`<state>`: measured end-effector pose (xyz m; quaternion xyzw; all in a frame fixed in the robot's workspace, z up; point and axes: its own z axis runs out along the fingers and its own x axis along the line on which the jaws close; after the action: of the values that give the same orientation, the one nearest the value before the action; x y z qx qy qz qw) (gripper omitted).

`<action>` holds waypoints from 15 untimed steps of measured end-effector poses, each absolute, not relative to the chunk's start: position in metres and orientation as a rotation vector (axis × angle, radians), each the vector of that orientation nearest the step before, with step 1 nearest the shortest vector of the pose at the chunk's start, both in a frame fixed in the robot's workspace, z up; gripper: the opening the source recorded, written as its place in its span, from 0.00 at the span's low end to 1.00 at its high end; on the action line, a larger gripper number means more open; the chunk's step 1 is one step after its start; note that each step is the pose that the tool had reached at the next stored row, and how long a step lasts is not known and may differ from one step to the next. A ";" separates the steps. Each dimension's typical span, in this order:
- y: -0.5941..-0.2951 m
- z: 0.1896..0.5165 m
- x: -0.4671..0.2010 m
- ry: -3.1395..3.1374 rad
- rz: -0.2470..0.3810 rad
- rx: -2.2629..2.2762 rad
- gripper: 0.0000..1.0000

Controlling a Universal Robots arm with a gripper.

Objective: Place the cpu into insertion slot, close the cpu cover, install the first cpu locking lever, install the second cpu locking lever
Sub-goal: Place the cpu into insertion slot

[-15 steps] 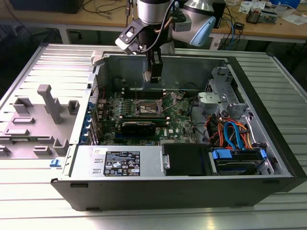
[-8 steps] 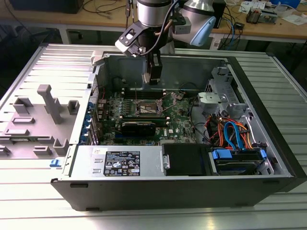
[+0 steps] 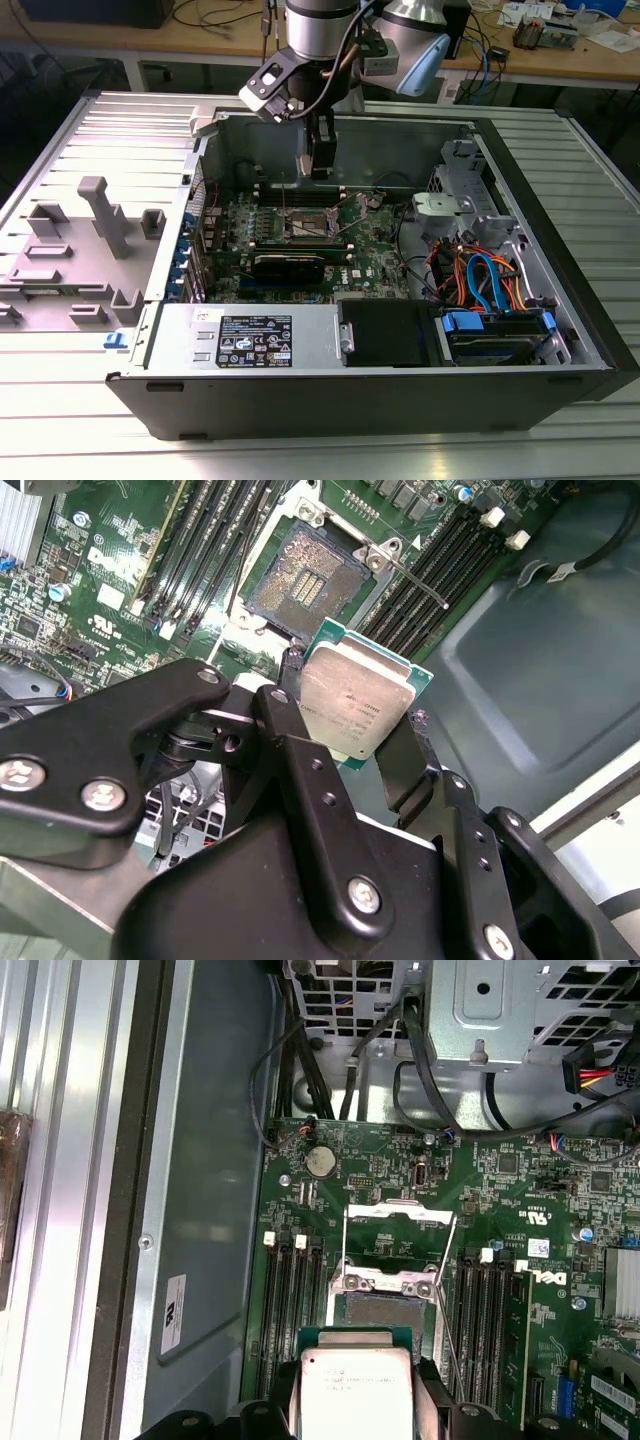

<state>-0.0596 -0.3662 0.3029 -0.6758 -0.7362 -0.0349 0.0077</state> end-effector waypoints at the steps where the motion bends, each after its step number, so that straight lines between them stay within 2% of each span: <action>1: -0.366 0.303 -0.060 -2.301 -0.109 -2.113 0.54; 15: -0.368 0.303 -0.060 -2.301 -0.109 -2.113 0.54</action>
<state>-0.0596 -0.3684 0.3026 -0.6759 -0.7361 -0.0348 0.0077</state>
